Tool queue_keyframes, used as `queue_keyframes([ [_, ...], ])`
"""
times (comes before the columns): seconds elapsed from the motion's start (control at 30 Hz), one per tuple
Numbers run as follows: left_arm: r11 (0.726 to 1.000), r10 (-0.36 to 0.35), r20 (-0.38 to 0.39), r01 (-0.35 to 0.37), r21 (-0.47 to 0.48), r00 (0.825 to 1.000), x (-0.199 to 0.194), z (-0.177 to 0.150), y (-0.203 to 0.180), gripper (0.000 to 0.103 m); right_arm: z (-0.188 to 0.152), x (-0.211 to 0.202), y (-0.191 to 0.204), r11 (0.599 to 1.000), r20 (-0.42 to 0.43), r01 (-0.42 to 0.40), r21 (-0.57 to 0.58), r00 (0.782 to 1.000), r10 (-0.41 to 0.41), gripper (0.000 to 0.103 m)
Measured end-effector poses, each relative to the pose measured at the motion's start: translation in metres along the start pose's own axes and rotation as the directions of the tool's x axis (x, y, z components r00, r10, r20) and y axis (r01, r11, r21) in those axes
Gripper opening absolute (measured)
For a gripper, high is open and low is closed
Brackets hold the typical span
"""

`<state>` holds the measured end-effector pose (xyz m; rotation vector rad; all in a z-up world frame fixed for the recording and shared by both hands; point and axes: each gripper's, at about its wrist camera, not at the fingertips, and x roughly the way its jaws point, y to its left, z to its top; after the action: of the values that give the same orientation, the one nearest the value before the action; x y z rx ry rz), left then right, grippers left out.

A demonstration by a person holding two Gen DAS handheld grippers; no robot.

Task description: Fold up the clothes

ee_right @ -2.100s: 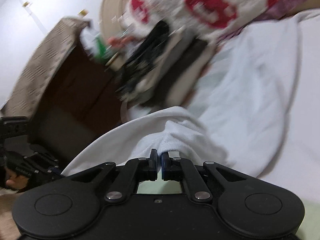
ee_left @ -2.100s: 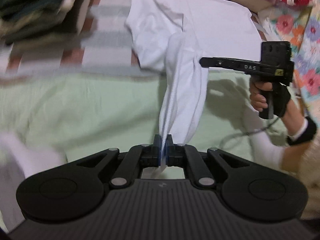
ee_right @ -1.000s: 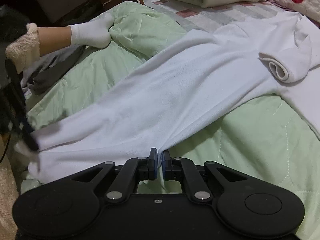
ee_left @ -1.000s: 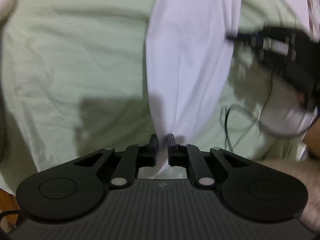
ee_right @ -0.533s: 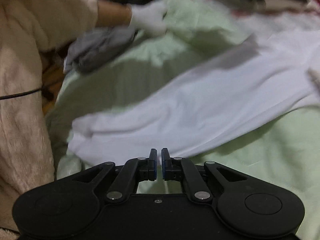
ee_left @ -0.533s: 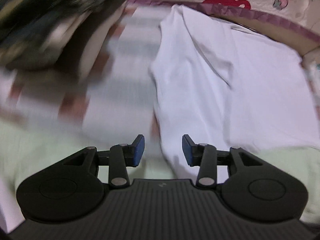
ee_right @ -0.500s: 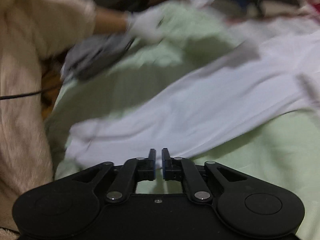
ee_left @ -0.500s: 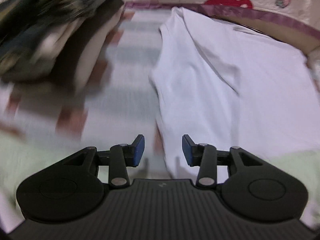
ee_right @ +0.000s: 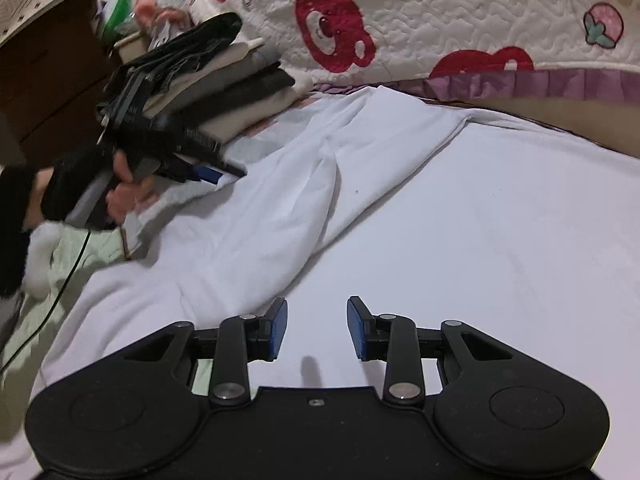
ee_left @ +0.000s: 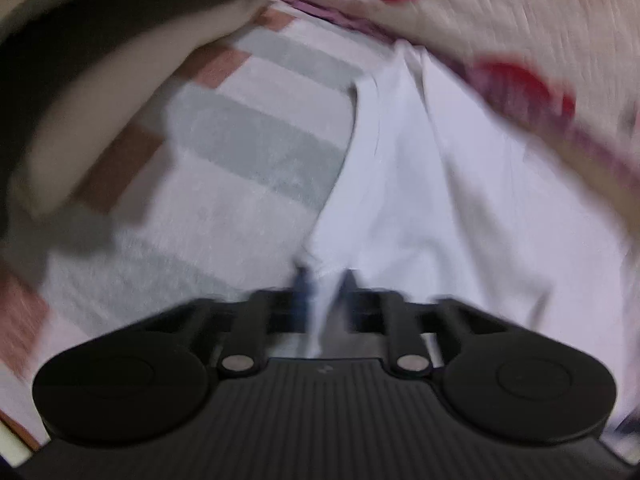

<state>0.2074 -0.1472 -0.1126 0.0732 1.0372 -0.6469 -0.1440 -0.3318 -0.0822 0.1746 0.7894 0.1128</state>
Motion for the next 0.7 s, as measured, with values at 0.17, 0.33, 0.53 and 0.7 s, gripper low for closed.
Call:
queue_keyframes([
  [0.17, 0.970, 0.151, 0.173, -0.180, 0.166, 0.973, -0.027, 0.003, -0.016, 0.006, 0.006, 0.020, -0.031, 0.993, 0.042, 0.096, 0.069, 0.994, -0.099, 0.038],
  [0.33, 0.974, 0.182, 0.156, -0.199, 0.106, 0.971, -0.006, -0.004, -0.001, 0.008, -0.009, 0.030, -0.026, 0.992, 0.012, 0.118, 0.046, 0.993, -0.119, 0.039],
  [0.53, 0.908, 0.362, 0.253, -0.401, 0.122, 0.897, -0.025, -0.019, -0.029, 0.022, -0.013, 0.030, -0.015, 0.989, 0.012, 0.145, 0.000, 0.989, -0.145, 0.043],
  [0.7, 0.954, 0.191, 0.283, -0.246, 0.172, 0.940, -0.051, -0.039, -0.056, 0.048, -0.016, 0.028, -0.010, 0.989, 0.020, 0.148, 0.007, 0.989, -0.148, 0.044],
])
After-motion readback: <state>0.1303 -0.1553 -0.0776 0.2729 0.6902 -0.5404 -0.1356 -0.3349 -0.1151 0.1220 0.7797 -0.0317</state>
